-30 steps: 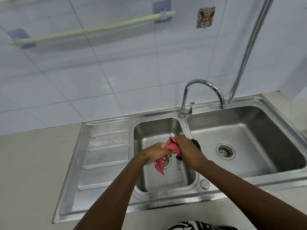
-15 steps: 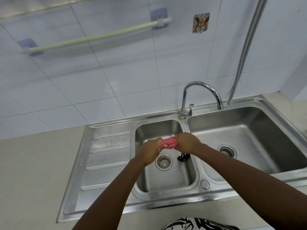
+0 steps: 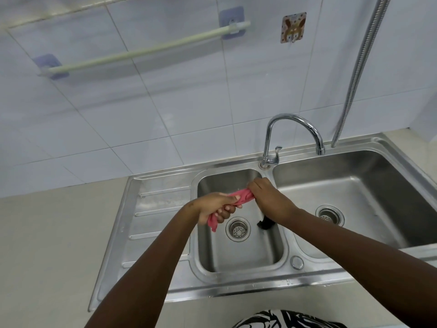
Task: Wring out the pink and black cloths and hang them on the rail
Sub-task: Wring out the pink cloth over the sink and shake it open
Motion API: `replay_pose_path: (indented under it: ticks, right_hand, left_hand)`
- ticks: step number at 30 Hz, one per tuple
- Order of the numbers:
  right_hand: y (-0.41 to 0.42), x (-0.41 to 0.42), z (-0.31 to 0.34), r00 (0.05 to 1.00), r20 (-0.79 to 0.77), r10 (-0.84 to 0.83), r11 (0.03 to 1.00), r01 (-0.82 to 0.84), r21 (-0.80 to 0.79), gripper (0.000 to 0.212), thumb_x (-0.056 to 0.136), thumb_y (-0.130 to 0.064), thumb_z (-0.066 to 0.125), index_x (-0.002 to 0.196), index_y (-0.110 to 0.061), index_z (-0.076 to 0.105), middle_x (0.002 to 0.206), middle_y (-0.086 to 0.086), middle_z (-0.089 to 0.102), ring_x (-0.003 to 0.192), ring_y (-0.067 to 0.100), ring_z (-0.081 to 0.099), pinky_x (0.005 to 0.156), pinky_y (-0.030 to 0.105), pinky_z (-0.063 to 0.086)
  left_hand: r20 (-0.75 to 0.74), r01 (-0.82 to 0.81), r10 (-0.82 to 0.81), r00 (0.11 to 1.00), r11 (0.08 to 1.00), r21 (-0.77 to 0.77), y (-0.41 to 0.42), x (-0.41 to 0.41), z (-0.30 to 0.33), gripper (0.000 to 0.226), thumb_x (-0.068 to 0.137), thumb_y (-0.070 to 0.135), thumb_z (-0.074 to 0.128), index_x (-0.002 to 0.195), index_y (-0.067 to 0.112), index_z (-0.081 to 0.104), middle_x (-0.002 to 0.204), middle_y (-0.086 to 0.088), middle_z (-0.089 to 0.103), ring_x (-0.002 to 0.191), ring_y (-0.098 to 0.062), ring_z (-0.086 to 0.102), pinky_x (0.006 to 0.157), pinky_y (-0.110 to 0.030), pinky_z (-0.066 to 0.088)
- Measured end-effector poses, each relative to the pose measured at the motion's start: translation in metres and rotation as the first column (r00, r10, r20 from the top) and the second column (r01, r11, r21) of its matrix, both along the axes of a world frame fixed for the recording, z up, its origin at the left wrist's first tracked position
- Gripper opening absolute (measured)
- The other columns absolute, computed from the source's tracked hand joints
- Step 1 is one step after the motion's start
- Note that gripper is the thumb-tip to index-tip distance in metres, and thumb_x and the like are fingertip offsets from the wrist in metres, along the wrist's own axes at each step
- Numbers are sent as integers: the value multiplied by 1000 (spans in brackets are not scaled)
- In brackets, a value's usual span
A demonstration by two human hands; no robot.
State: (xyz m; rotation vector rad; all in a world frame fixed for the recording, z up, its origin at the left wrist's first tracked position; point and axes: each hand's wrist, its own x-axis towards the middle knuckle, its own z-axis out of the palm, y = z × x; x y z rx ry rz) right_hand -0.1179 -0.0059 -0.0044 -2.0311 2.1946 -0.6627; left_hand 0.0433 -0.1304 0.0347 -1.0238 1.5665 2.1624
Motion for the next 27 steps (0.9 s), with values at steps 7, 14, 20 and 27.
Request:
replay_pose_path:
  ticks: [7, 14, 20, 27]
  right_hand:
    - [-8, -4, -2, 997, 18, -75, 988, 72, 139, 21, 79, -14, 67, 92, -7, 53, 91, 12, 59, 73, 19, 47, 61, 31, 37]
    - [-19, -16, 10, 994, 87, -66, 945, 34, 326, 10, 85, -18, 58, 86, -9, 55, 85, 14, 68, 77, 28, 62, 65, 35, 46]
    - [-21, -9, 16, 944, 311, -107, 925, -20, 380, 14, 85, -18, 61, 89, -6, 54, 84, 13, 65, 78, 25, 61, 62, 29, 41]
    - [-14, -8, 4, 998, 55, 27, 994, -32, 104, 31, 74, -25, 75, 89, -9, 53, 87, 11, 57, 81, 24, 53, 61, 35, 43]
  left_hand:
    - [92, 176, -152, 984, 903, -392, 5, 2, 16, 38, 96, 44, 49, 107, 9, 59, 71, 4, 45, 55, -6, 31, 46, -17, 31]
    - [194, 266, -216, 957, 384, -884, 26, 0, 10, 29, 100, 40, 39, 103, 17, 56, 85, 0, 56, 70, -16, 54, 56, -21, 34]
    - [200, 200, -119, 973, -8, -980, 28, 5, -9, 26, 100, 36, 41, 106, 15, 56, 84, -4, 66, 66, -19, 55, 60, -26, 39]
    - [164, 203, -123, 979, 467, -861, 26, 4, 3, 38, 102, 38, 35, 109, 9, 58, 87, -1, 60, 75, -15, 55, 66, -28, 42]
